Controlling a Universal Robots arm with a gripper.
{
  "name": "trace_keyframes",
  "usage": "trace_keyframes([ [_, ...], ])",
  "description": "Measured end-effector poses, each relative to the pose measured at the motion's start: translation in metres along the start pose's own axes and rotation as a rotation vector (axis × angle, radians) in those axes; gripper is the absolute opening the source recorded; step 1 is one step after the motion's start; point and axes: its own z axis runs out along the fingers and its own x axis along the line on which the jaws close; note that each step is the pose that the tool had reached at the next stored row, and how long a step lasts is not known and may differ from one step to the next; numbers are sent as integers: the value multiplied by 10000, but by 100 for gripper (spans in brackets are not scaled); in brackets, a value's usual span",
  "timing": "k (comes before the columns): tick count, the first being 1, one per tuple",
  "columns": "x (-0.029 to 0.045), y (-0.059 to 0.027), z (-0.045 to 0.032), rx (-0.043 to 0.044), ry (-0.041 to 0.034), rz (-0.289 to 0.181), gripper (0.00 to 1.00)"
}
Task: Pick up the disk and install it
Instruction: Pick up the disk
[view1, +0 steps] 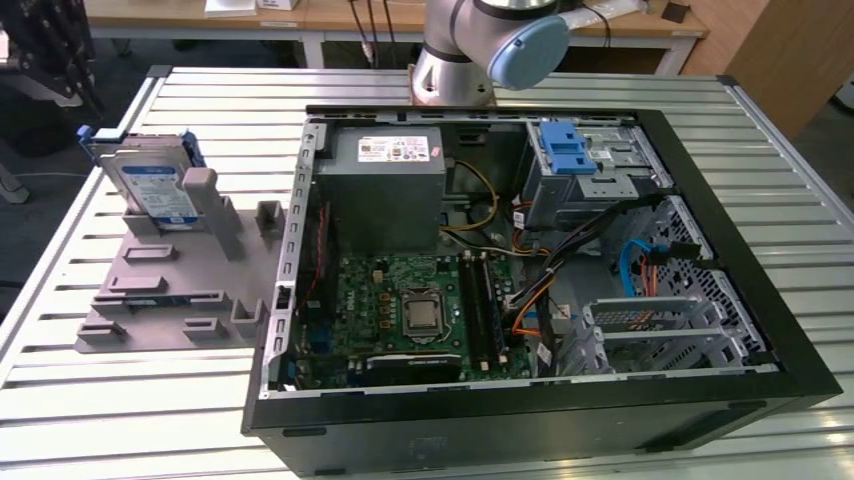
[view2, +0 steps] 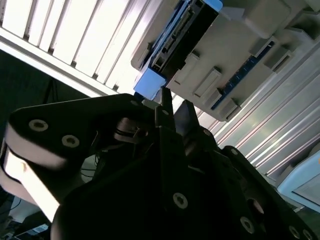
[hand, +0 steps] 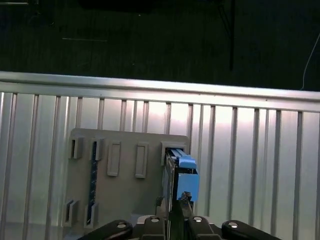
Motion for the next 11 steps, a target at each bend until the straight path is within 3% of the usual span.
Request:
trace_keyframes([
  [4,-19,1,48,1,-8,403,35],
  [8,-55,13,109,6,-10,441,53],
  [11,-62,19,164,38,-9,432,53],
])
